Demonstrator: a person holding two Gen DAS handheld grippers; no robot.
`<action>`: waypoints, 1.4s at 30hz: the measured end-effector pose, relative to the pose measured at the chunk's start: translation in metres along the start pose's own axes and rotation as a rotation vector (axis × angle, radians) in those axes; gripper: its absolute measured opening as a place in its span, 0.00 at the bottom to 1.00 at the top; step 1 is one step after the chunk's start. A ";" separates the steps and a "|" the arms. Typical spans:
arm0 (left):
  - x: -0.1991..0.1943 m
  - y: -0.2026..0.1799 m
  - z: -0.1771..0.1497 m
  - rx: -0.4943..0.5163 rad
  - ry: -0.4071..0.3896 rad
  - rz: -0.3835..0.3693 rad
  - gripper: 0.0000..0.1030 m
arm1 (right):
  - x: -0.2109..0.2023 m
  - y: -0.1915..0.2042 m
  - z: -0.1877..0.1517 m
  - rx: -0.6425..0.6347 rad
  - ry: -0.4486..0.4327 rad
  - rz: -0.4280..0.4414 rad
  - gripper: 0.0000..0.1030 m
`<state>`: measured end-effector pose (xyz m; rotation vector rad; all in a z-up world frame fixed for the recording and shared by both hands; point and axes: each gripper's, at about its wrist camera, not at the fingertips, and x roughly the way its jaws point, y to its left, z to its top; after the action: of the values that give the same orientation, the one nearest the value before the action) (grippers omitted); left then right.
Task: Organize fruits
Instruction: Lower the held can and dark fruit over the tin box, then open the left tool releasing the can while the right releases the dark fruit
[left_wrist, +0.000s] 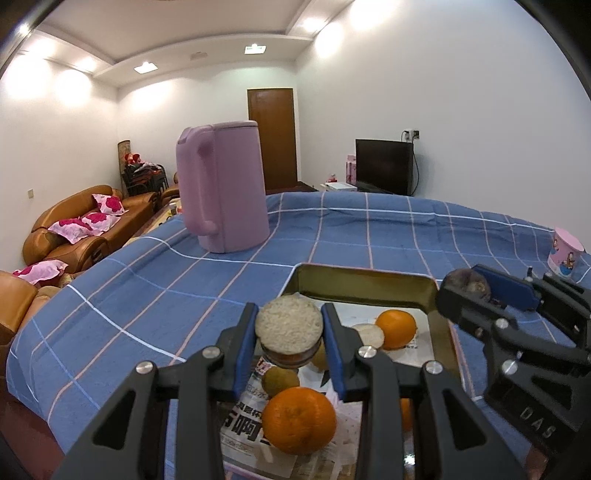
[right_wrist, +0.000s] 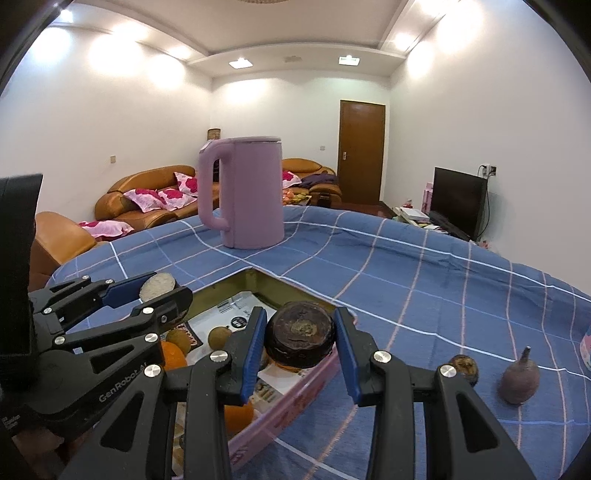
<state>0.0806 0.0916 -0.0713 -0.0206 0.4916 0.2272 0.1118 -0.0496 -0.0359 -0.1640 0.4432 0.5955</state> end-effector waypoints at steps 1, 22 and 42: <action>0.000 0.000 0.000 0.000 0.001 0.000 0.35 | 0.001 0.001 -0.001 -0.002 0.003 0.002 0.38; 0.022 0.003 -0.008 0.024 0.120 -0.003 0.35 | 0.040 0.009 -0.006 -0.010 0.189 0.081 0.38; 0.003 0.011 -0.005 -0.010 0.098 0.007 0.68 | 0.027 -0.003 -0.007 0.033 0.155 0.099 0.60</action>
<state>0.0786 0.1026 -0.0769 -0.0399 0.5878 0.2358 0.1307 -0.0402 -0.0538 -0.1582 0.6133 0.6750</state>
